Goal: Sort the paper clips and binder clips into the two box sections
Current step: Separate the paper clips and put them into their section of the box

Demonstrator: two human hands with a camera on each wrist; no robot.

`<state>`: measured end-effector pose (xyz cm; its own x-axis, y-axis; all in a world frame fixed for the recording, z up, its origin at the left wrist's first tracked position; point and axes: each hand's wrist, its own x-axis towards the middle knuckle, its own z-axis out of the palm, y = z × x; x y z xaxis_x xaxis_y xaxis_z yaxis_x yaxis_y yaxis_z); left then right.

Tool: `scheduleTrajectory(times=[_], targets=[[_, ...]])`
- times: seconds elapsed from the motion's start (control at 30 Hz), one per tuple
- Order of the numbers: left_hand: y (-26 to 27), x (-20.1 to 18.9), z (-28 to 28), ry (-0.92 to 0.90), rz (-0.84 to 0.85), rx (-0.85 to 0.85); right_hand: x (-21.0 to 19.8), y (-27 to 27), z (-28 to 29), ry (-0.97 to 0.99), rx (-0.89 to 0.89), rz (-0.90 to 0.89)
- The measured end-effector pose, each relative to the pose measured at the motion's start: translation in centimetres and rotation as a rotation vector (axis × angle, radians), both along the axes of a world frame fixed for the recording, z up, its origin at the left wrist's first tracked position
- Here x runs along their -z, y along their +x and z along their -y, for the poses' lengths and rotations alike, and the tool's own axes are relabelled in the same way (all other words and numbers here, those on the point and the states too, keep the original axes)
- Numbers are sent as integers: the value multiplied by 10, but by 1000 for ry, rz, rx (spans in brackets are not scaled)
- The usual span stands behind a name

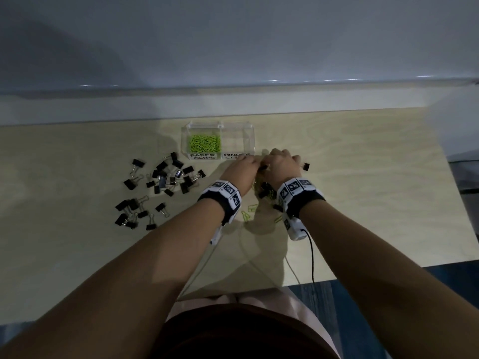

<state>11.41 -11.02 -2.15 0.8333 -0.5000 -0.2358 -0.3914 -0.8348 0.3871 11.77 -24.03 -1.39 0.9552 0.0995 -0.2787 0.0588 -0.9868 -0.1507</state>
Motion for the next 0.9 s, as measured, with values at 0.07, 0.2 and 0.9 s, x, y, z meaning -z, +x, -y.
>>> scheduleTrajectory(times=[0.07,0.2,0.9], targets=[[3,0,0,34,-4,26,-1,0,1,17,10,5],[2,2,-2,123,24,95,-4,1,13,188,131,-37],[-44,-5,-17,-101,-24,-14,12,-69,42,296,4,53]])
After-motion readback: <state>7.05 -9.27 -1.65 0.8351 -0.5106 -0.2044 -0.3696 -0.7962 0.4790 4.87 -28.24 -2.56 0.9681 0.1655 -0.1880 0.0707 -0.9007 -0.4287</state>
